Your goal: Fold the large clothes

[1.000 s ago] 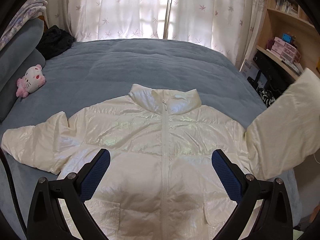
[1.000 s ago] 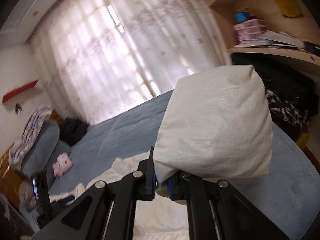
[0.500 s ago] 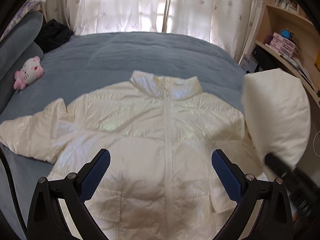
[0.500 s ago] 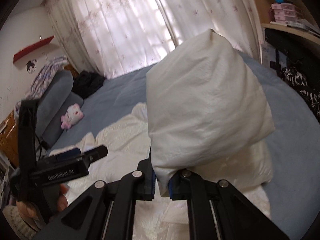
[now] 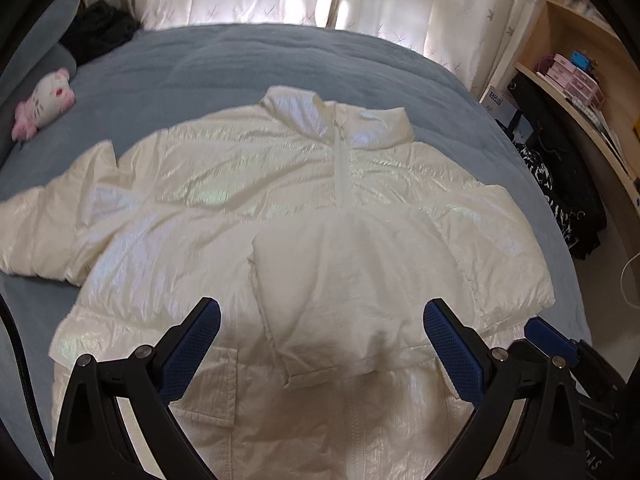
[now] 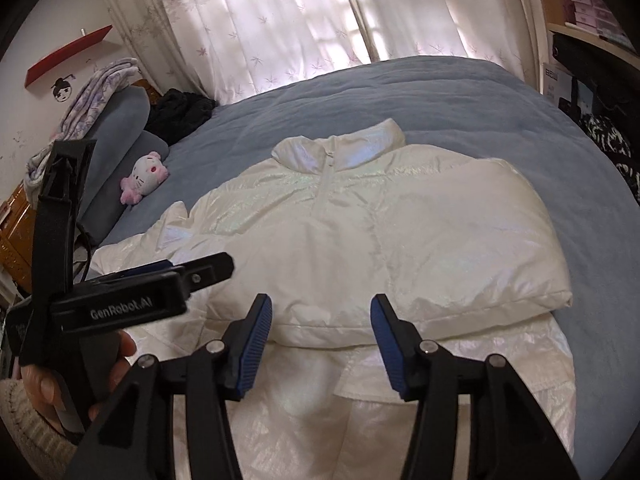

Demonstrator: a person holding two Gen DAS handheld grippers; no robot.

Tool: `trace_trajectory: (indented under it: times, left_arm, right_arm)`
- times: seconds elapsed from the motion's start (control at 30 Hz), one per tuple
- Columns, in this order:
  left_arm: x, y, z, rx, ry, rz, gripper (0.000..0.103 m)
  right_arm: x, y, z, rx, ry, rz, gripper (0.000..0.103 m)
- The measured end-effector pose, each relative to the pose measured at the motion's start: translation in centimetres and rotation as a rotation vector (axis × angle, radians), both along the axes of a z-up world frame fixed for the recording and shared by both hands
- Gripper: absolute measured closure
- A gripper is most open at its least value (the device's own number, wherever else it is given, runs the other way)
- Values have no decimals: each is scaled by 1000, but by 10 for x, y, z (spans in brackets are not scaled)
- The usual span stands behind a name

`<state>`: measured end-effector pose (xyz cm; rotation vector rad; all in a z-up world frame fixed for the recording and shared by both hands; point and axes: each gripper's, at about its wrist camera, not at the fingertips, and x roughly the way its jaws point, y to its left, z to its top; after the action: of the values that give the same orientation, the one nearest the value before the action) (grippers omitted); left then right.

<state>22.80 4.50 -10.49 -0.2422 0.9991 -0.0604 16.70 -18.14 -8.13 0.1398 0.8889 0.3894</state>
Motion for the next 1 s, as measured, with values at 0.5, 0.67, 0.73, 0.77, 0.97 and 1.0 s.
trace_trajectory:
  times: [0.5,0.67,0.73,0.77,0.97,1.0]
  left_arm:
    - [0,48,-49,-215,133,33,2]
    - [8,35,-63,-230,154,6,9]
    - [10,28,-67,-216,158,-8,18]
    - [13,24,-68,-205,158,-17,32]
    - [33,-6,-56,-119,137,-86,93]
    - [37,-18,-41,-48,85,-107,94]
  right_arm:
    - [-13,-46,-13,47,21,-94,51]
    - [-14,-54,-16,47,27,-105,51]
    - [-13,-58,-17,46,33,-113,51]
    - [-13,-60,-17,44,34,-116,51]
    - [-9,-80,-24,25,64,-150,51]
    - [-8,-83,-25,24,67,-157,51]
